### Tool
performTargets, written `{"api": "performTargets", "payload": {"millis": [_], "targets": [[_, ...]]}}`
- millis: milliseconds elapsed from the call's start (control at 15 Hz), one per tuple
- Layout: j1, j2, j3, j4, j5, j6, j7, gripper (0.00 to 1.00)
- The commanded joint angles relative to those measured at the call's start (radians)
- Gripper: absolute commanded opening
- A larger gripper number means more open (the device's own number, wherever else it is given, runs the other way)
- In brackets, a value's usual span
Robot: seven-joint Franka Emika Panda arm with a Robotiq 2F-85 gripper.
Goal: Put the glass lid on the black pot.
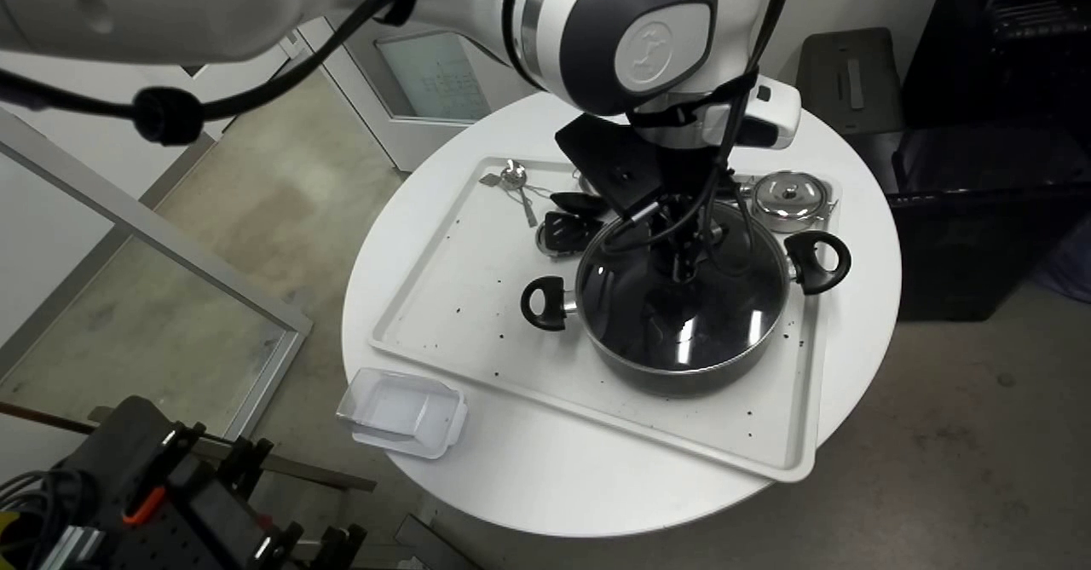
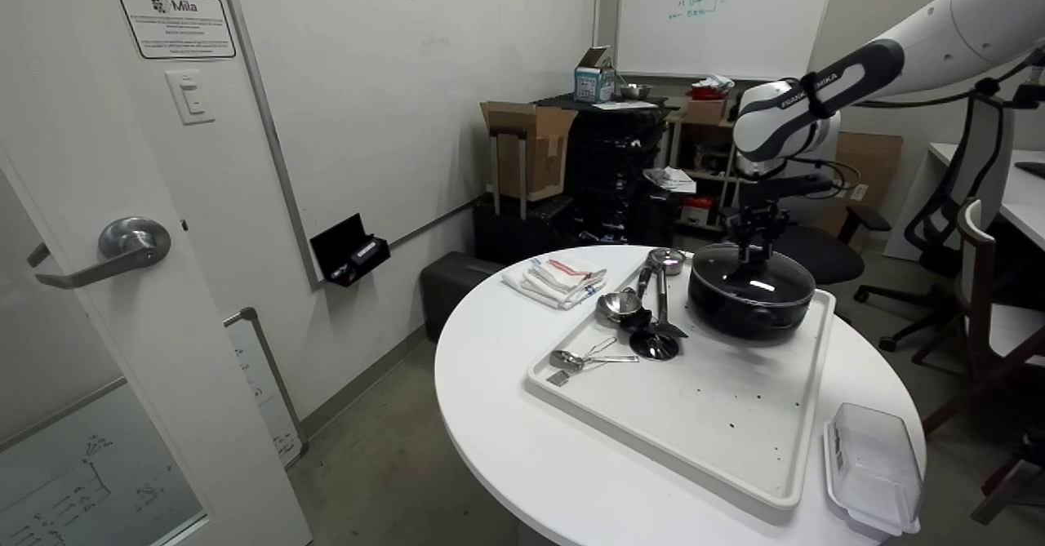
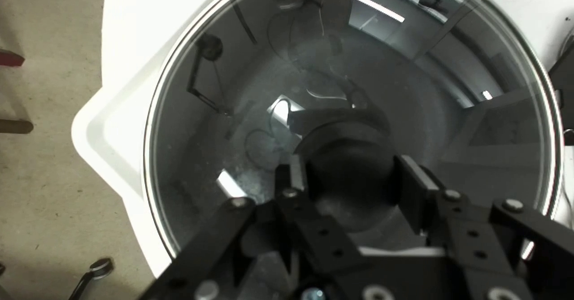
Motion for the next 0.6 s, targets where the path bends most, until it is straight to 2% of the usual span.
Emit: {"api": "performTargets", "payload": {"millis": [0, 533], "targets": [[-0.027, -0.001, 0.042, 0.009, 0.034, -0.007, -0.04, 0.25], [-0.053, -0.008, 0.074, 0.0, 0.029, -0.01, -0.055, 0.25]]}}
